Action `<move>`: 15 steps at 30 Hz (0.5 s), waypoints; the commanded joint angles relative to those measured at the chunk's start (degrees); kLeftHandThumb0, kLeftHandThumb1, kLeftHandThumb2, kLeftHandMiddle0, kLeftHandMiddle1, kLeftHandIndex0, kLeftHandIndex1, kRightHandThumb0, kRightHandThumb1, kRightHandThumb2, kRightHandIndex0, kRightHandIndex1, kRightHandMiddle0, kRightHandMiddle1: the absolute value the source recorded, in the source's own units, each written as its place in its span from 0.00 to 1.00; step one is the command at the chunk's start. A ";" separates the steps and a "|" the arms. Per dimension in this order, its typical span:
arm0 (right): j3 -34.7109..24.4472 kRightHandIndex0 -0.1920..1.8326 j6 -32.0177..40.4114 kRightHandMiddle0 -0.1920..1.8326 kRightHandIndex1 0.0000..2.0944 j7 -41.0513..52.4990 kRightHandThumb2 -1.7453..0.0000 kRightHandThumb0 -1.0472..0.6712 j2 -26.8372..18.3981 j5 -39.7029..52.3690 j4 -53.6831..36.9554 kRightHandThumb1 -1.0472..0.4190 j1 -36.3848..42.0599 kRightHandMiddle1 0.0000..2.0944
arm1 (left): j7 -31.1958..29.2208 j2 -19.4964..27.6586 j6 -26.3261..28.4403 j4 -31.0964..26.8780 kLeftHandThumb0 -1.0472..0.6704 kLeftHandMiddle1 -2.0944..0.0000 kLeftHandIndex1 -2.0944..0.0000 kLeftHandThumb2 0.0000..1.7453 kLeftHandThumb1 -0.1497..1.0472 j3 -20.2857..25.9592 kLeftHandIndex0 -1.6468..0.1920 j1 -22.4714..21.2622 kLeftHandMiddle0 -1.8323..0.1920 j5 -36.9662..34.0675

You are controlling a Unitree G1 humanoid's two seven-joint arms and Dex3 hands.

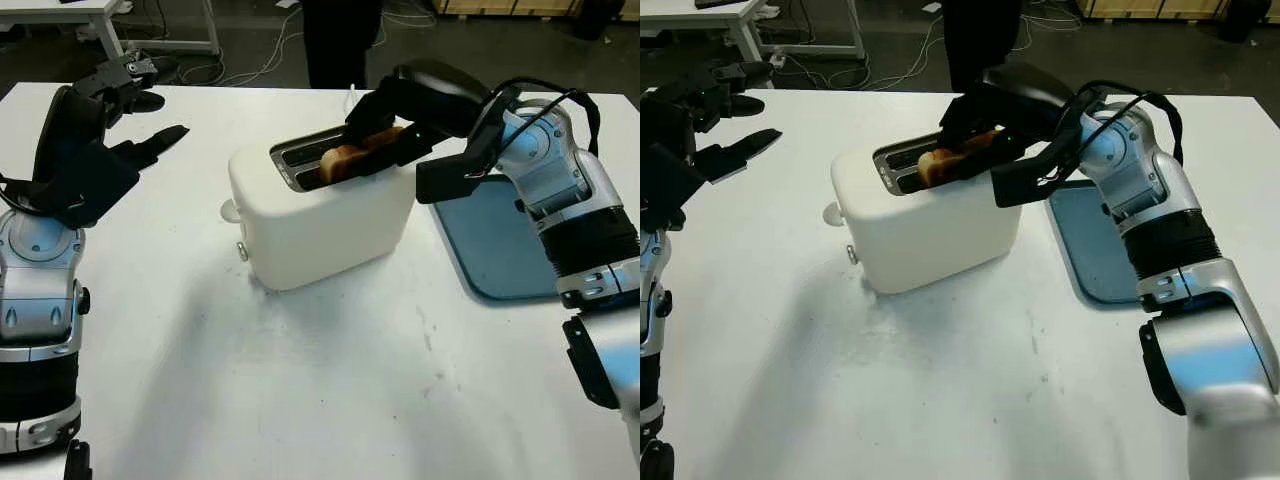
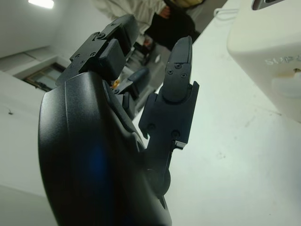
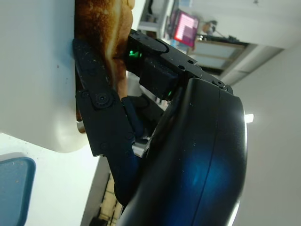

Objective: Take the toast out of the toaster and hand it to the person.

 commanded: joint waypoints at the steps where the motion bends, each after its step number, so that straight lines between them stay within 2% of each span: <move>1: 0.85 0.64 -2.02 0.68 0.77 1.44 1.00 0.31 -0.49 0.27 0.87 0.11 -0.37 0.41 | 0.51 0.09 -0.28 -0.21 0.46 0.58 0.88 0.04 0.89 0.26 0.64 0.57 0.81 0.34; 2: 0.81 0.64 -2.37 0.63 0.81 1.07 1.00 0.30 -0.51 0.02 1.08 0.10 -0.36 0.57 | 0.49 0.10 -0.26 -0.29 0.46 0.58 0.88 0.04 0.89 0.26 0.64 0.59 0.81 0.32; 3: 0.71 0.64 -2.64 0.60 0.82 0.40 0.99 0.30 -0.50 -0.31 1.20 0.09 -0.29 0.67 | 0.43 0.13 -0.16 -0.38 0.47 0.58 0.88 0.04 0.89 0.26 0.64 0.61 0.81 0.29; 5: 0.59 0.64 -3.06 0.56 0.83 -1.65 0.95 0.31 -0.64 -1.58 1.03 0.09 -0.16 0.77 | 0.39 0.14 -0.12 -0.41 0.47 0.58 0.88 0.04 0.89 0.29 0.64 0.63 0.81 0.25; 8: 0.23 0.64 -3.75 0.52 0.83 -4.95 0.88 0.34 -0.72 -3.10 1.10 0.09 -0.19 0.78 | 0.07 0.43 -0.73 0.05 0.47 0.58 0.88 0.04 0.89 0.34 0.64 0.71 0.81 0.14; 11: -0.66 0.64 -2.49 0.50 0.83 -7.91 0.85 0.37 -0.20 -3.56 1.83 0.09 -0.44 0.83 | 0.20 0.08 0.13 -0.31 0.47 0.58 0.88 0.04 0.89 0.45 0.64 0.78 0.81 -0.15; 15: -3.39 0.61 -0.46 0.46 0.83 -11.65 0.82 0.40 1.33 -0.95 4.36 0.09 -1.37 0.83 | 0.45 -0.22 0.81 -0.46 0.47 0.58 0.88 0.04 0.89 0.42 0.64 0.88 0.81 -0.16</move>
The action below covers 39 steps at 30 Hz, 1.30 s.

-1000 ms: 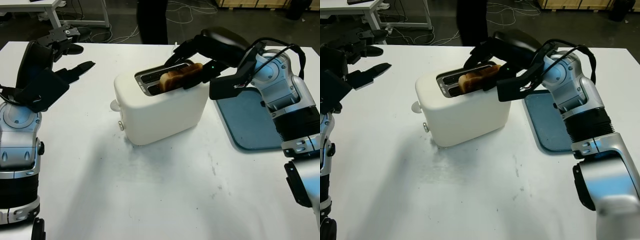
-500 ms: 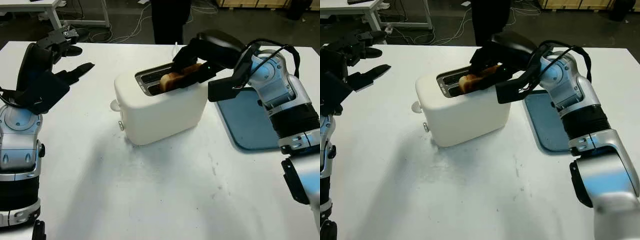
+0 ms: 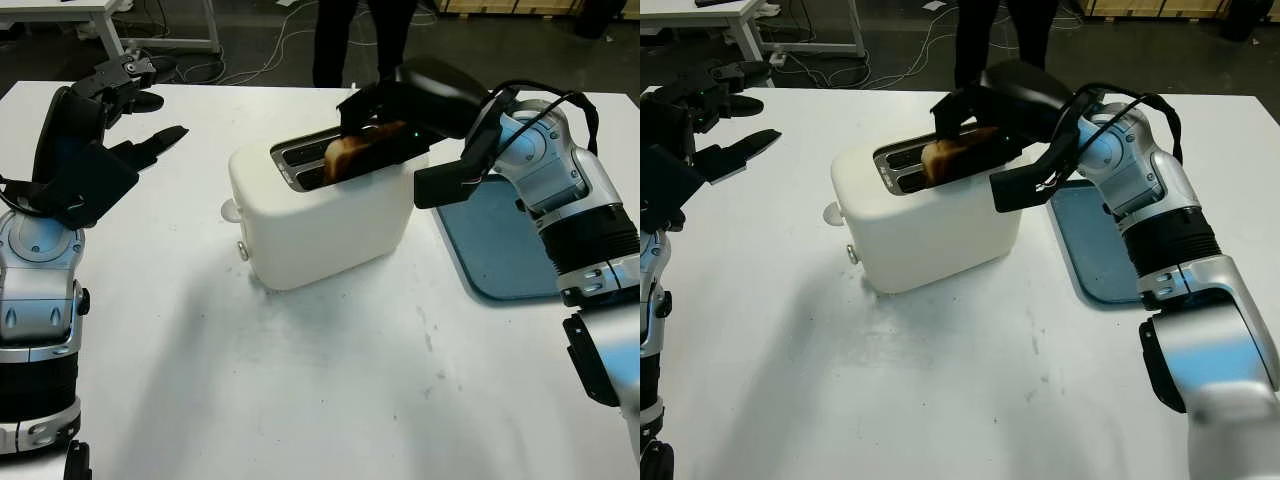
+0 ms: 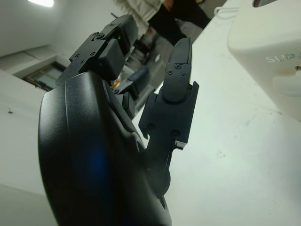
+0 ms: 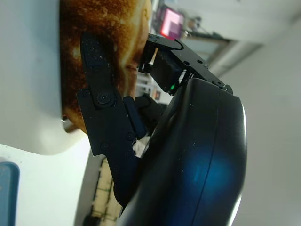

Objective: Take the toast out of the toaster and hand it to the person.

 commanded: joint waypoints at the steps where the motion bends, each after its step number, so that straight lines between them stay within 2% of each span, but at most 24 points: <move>1: -2.38 0.60 1.64 0.46 0.83 -2.55 0.81 0.41 1.13 2.45 2.12 0.09 -1.58 0.83 | 0.55 -0.23 0.62 -0.53 0.46 0.58 0.88 0.04 0.89 0.28 0.64 0.74 0.81 0.13; 5: -6.19 0.57 2.26 0.43 0.83 -4.84 0.79 0.41 2.21 6.31 8.13 0.09 -4.71 0.83 | 0.51 -0.22 0.38 -0.33 0.47 0.59 0.88 0.03 0.89 0.40 0.64 0.77 0.81 -0.10; 10: -10.96 0.60 3.68 0.48 0.83 -5.26 0.80 0.40 2.24 11.68 14.26 0.09 -9.36 0.83 | 0.00 0.17 0.68 -0.28 0.49 0.59 0.88 0.04 0.89 0.25 0.65 0.79 0.81 -0.18; 14: -13.32 0.61 8.42 0.48 0.83 -7.89 0.81 0.39 0.82 12.47 17.03 0.09 -12.62 0.83 | -0.24 0.41 0.56 -0.26 0.47 0.59 0.88 0.04 0.89 0.14 0.65 0.71 0.81 -0.04; 18: -18.59 0.61 14.30 0.50 0.83 -6.99 0.82 0.38 0.47 18.72 20.21 0.09 -15.92 0.83 | -0.48 0.11 0.88 -0.10 0.46 0.59 0.88 0.04 0.89 0.37 0.65 0.58 0.81 -0.66; 23: -22.28 0.64 17.98 0.51 0.83 -11.39 0.81 0.39 -0.60 21.26 24.18 0.09 -17.72 0.83 | -0.31 0.43 1.08 -0.38 0.46 0.59 0.88 0.04 0.89 0.11 0.64 0.63 0.81 -0.08; 26: -23.14 0.63 18.27 0.48 0.83 -14.26 0.79 0.42 -0.77 21.21 27.47 0.09 -17.98 0.83 | -0.37 0.13 0.80 -0.02 0.46 0.59 0.88 0.04 0.89 0.22 0.64 0.46 0.81 -0.60; 33: -22.10 0.60 19.17 0.46 0.83 -23.15 0.84 0.44 -0.33 18.92 33.24 0.09 -16.90 0.83 | -0.45 0.25 1.08 0.09 0.45 0.59 0.87 0.04 0.89 -0.04 0.65 0.33 0.81 -0.39; 36: -20.25 0.57 19.58 0.41 0.83 -27.02 0.80 0.46 0.13 16.68 35.18 0.09 -15.95 0.83 | -0.66 0.34 0.57 0.32 0.46 0.59 0.87 0.04 0.89 -0.06 0.65 0.40 0.81 -0.52; 39: -21.15 0.52 21.32 0.35 0.83 -29.10 0.80 0.48 1.50 17.85 36.67 0.09 -15.52 0.83 | -0.45 0.10 0.79 0.19 0.46 0.59 0.87 0.04 0.89 -0.04 0.65 0.50 0.81 -0.56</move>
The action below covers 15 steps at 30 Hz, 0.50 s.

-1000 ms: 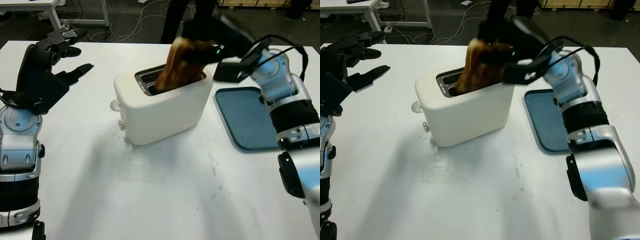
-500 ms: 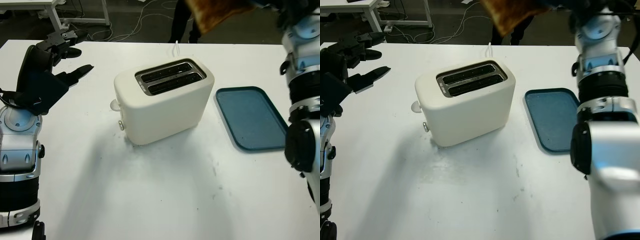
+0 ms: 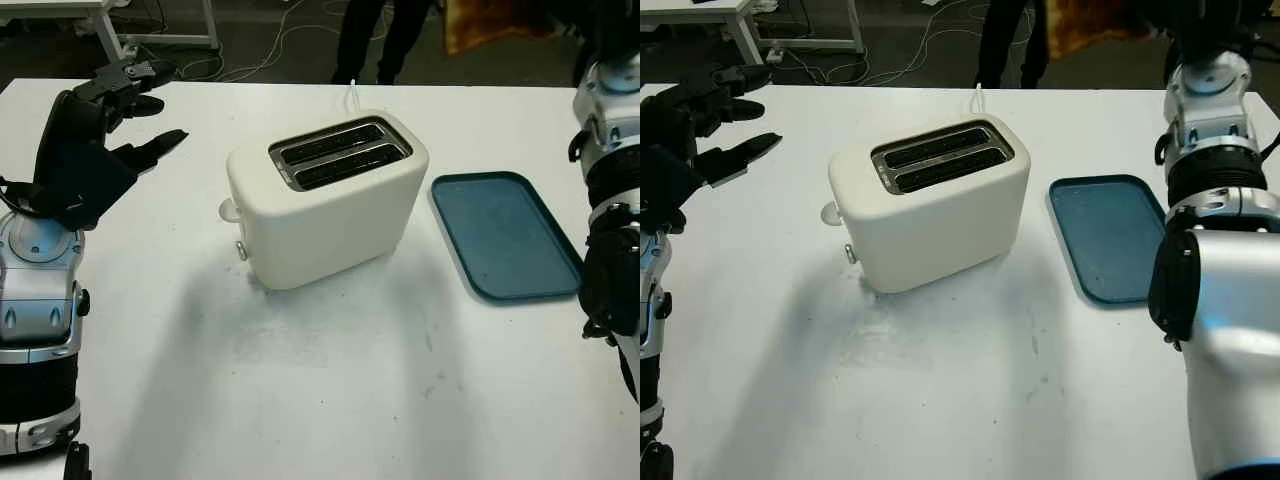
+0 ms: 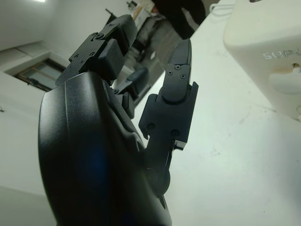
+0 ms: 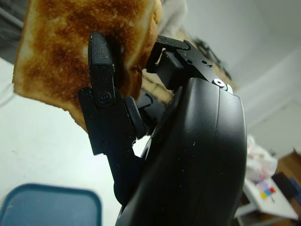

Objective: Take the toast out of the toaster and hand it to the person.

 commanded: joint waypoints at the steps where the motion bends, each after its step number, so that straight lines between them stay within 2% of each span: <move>1: -1.39 0.51 1.52 0.33 0.83 -1.02 0.80 0.48 1.58 1.66 1.11 0.09 0.81 0.83 | 0.01 0.11 0.08 0.08 0.46 0.59 0.87 0.04 0.89 -0.03 0.65 0.37 0.81 0.08; 3: -1.94 0.48 1.11 0.26 0.83 -0.64 0.79 0.51 2.27 2.30 1.75 0.09 1.34 0.83 | 0.01 0.21 0.17 -0.10 0.46 0.59 0.87 0.04 0.89 -0.14 0.65 0.46 0.81 0.28; 6: -2.02 0.48 0.74 0.28 0.83 -0.53 0.77 0.52 2.77 2.15 2.56 0.09 2.06 0.83 | -0.04 0.13 0.14 -0.03 0.45 0.59 0.87 0.04 0.89 0.02 0.65 0.57 0.81 0.04; 9: -4.68 0.48 -0.28 0.26 0.83 1.55 0.75 0.58 3.55 4.93 3.08 0.09 2.82 0.83 | 0.17 0.01 0.07 -0.13 0.45 0.59 0.87 0.04 0.89 0.09 0.65 0.77 0.81 0.10; 15: -4.45 0.43 2.18 0.22 0.83 -1.93 0.79 0.54 5.70 4.47 3.80 0.09 4.15 0.83 | 0.20 -0.15 0.25 -0.08 0.46 0.59 0.87 0.05 0.89 0.12 0.66 0.80 0.82 -0.11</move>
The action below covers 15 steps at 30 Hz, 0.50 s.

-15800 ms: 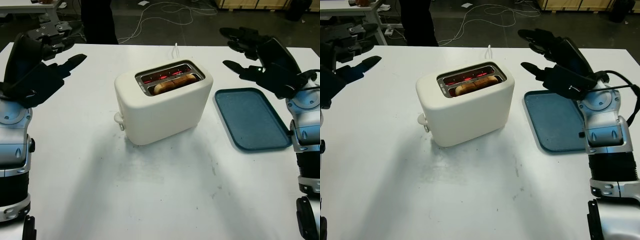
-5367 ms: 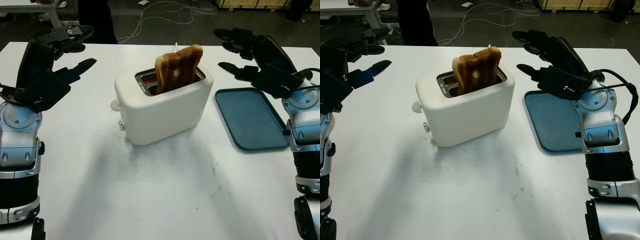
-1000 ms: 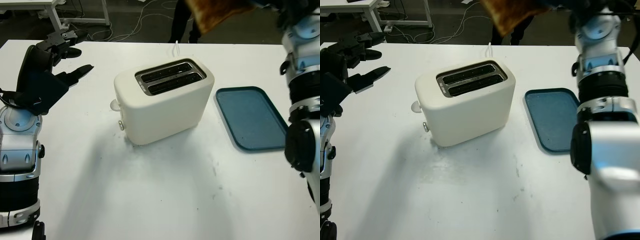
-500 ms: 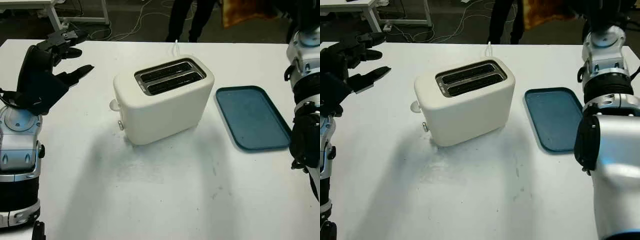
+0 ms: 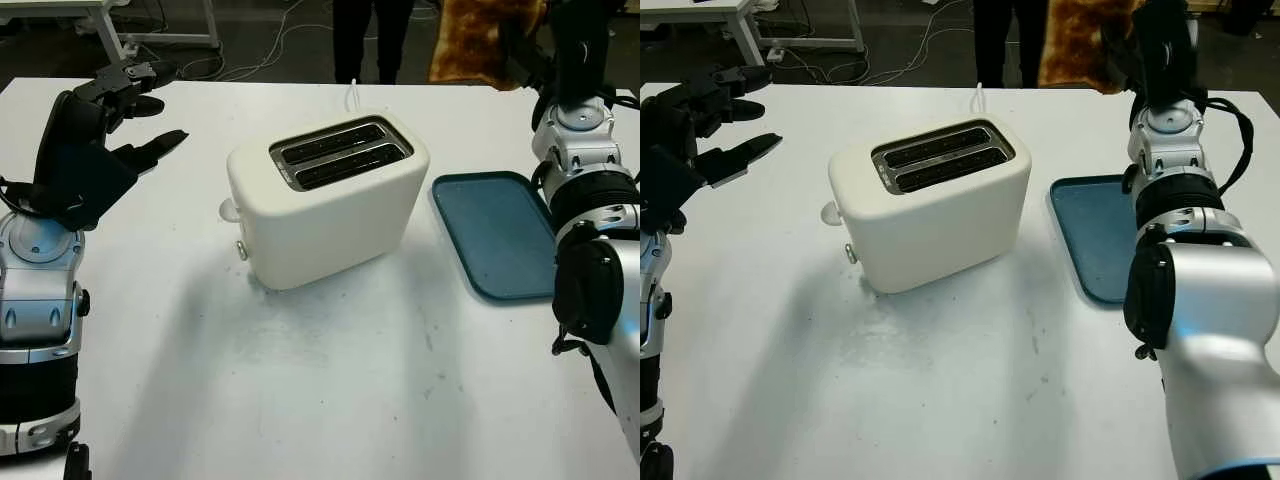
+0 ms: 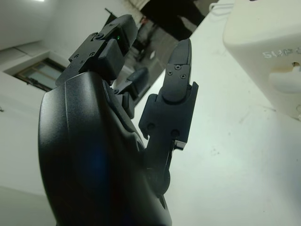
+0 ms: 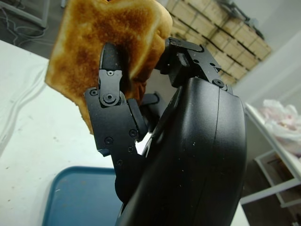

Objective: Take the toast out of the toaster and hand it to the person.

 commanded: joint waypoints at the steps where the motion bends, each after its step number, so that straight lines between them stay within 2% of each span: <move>1: -0.86 0.43 0.67 0.23 0.83 0.42 0.79 0.55 1.27 1.09 0.78 0.09 1.81 0.83 | 0.19 -0.18 0.39 -0.13 0.46 0.59 0.87 0.05 0.89 0.08 0.66 0.69 0.82 -0.05; 3: -1.35 0.45 -0.24 0.24 0.83 1.19 0.79 0.58 1.81 1.68 0.93 0.09 2.60 0.83 | 0.18 -0.17 0.42 -0.09 0.46 0.59 0.87 0.05 0.89 -0.01 0.66 0.69 0.82 0.02; 5: -2.30 0.43 0.07 0.17 0.83 0.99 0.78 0.57 2.42 2.55 1.13 0.09 3.06 0.83 | 0.24 -0.24 0.33 -0.07 0.46 0.59 0.87 0.05 0.89 0.07 0.66 0.78 0.82 -0.05; 7: -2.92 0.42 0.31 0.15 0.83 0.89 0.77 0.58 2.88 3.00 1.16 0.09 3.35 0.83 | 0.35 -0.26 0.30 -0.21 0.47 0.59 0.87 0.05 0.89 0.15 0.66 0.88 0.82 -0.02; 12: -2.46 0.44 2.11 0.24 0.83 -1.43 0.77 0.55 3.55 2.56 1.20 0.09 3.42 0.83 | 0.23 -0.13 0.43 -0.36 0.48 0.59 0.87 0.06 0.89 0.28 0.66 1.06 0.82 -0.15; 15: -2.16 0.44 2.40 0.26 0.83 -1.04 0.77 0.53 3.53 2.41 1.25 0.09 3.90 0.83 | 0.07 0.04 -0.39 0.04 0.48 0.59 0.87 0.06 0.89 0.26 0.66 1.08 0.82 -0.19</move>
